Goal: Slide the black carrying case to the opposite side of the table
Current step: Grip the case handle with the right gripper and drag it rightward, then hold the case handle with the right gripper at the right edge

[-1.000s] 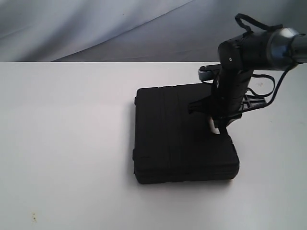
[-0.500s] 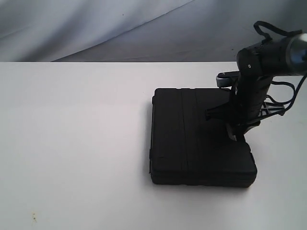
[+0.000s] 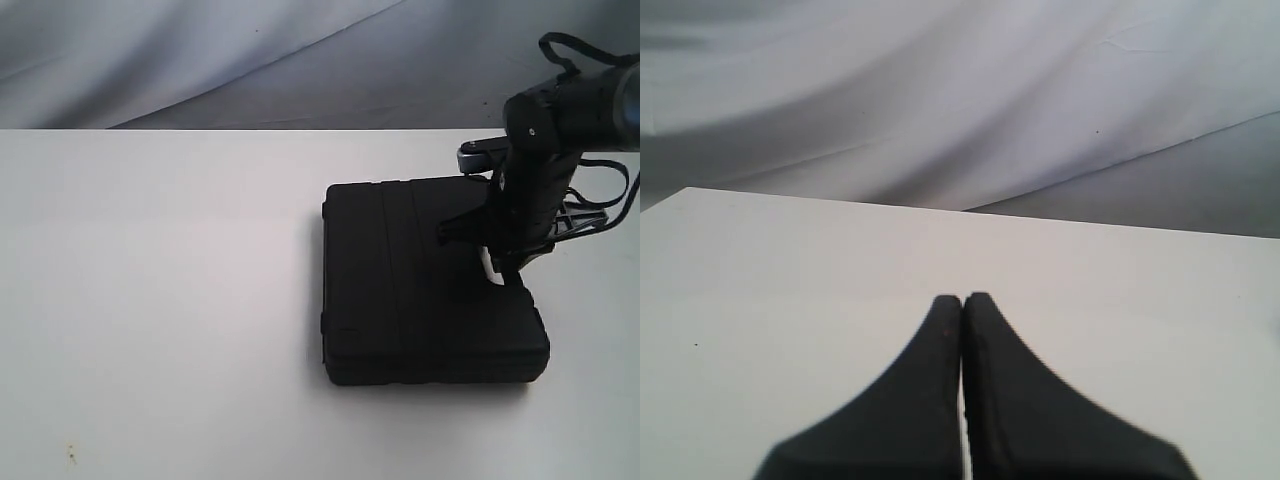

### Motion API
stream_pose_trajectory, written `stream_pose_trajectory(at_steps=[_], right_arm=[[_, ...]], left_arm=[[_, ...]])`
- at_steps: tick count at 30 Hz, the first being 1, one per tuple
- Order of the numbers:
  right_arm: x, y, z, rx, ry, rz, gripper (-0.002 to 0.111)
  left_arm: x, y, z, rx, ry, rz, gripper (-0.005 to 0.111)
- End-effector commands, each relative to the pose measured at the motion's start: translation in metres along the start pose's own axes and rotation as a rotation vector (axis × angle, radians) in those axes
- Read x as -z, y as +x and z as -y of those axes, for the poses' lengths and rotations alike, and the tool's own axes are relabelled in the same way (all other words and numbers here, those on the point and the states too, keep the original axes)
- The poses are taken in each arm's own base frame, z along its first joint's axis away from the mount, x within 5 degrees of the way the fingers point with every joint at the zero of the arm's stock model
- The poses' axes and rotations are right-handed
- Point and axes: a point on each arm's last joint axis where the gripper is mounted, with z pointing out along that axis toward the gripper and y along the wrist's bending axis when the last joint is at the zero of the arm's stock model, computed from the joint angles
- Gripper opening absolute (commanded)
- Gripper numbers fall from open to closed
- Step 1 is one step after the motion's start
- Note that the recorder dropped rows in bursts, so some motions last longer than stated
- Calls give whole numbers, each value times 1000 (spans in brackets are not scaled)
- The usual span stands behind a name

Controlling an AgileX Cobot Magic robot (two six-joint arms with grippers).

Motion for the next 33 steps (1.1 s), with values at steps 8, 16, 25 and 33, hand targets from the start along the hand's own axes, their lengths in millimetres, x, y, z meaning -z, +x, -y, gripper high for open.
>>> stream_pose_trajectory(at_steps=[8, 16, 25, 33], right_arm=[[-13, 9, 38, -28, 26, -12, 0], [-16, 8, 58, -67, 29, -26, 0], [-17, 7, 62, -62, 28, -19, 0], [-17, 7, 68, -67, 36, -20, 0]], left_arm=[[0, 1, 0, 5, -1, 3, 1], [0, 1, 0, 8, -1, 3, 1], [0, 1, 0, 6, -1, 3, 1], [0, 1, 0, 6, -1, 3, 1]])
